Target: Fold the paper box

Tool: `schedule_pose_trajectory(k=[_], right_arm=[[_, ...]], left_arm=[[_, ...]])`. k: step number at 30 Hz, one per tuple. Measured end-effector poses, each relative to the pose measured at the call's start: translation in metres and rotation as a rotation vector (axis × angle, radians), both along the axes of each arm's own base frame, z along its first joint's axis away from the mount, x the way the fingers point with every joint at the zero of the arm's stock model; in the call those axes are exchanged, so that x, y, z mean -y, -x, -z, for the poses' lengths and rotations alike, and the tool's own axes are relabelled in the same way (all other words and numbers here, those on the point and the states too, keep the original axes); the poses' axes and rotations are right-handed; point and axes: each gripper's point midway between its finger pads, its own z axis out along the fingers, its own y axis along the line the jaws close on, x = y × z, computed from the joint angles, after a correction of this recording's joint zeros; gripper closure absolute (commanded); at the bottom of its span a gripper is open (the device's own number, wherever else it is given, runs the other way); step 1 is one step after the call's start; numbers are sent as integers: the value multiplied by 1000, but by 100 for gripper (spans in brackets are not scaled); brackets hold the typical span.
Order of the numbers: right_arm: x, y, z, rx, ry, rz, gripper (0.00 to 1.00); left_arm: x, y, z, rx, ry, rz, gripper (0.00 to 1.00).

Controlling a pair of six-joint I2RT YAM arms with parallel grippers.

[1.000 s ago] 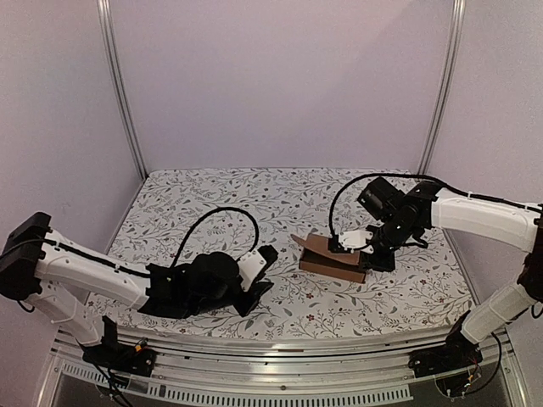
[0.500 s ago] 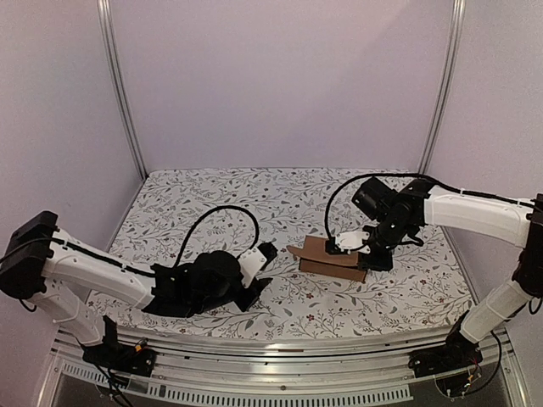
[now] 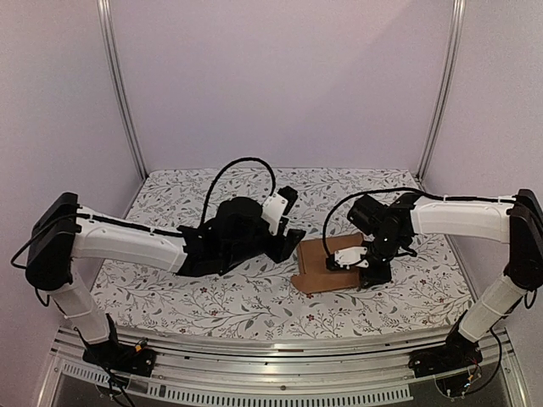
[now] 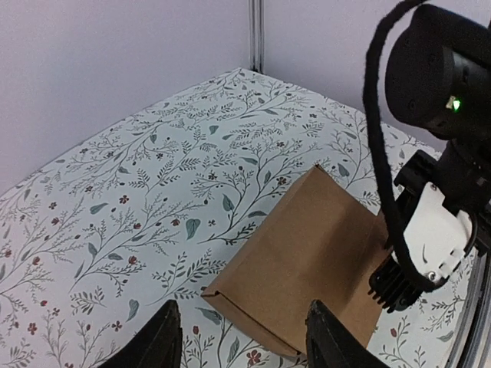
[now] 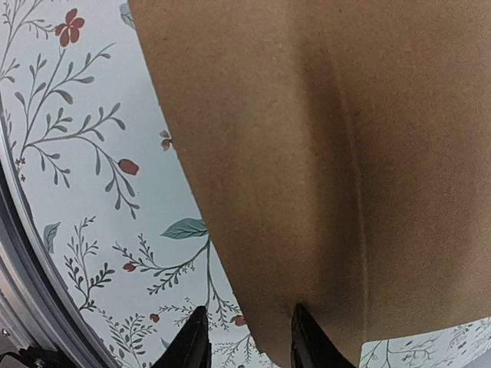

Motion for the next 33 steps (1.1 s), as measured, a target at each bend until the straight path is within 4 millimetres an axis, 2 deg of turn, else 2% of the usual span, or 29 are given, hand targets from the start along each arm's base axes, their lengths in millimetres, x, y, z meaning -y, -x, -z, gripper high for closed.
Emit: schedule_pose_trajectory(k=[3,6,9,11,13,14,15,16,17,20,24,26,29,33], right_arm=[[-2,-3,-10,1,-25,28,49],[-7,-12,-42,37,-102,68,43],[-10,-25,-89,104,-220,110,42],[-8,-31,-110,127,-278,131,42],[-3,-37,-121,120,-324,169,41],[1,-41,-122,103,-342,191,33],[5,-44,-121,87,-352,210,11],[10,-45,-118,63,-357,227,2],[13,-46,-113,40,-356,233,1],[15,-40,-96,18,-332,189,1],[-1,-17,-70,46,-260,48,1],[-10,-10,-57,109,-221,-24,1],[-15,-13,-47,219,-189,-60,3],[-19,-36,-57,315,-178,-23,33]], left_arm=[[13,-32,-6,-59,40,-30,48],[14,-62,18,-155,41,-56,48],[7,-70,53,-247,4,-64,49],[3,-70,70,-297,-20,-65,49],[1,-66,76,-315,-31,-54,49],[1,-63,75,-315,-32,-43,48],[-1,-60,74,-313,-35,-38,48],[-5,-56,71,-302,-43,-28,48],[-10,-52,68,-291,-52,-18,48],[-22,-42,49,-236,-71,8,48],[-43,-39,23,-156,-80,-23,48],[-55,-37,24,-144,-94,-50,48],[-69,-32,35,-152,-120,-82,48],[-83,-29,49,-170,-141,-123,48]])
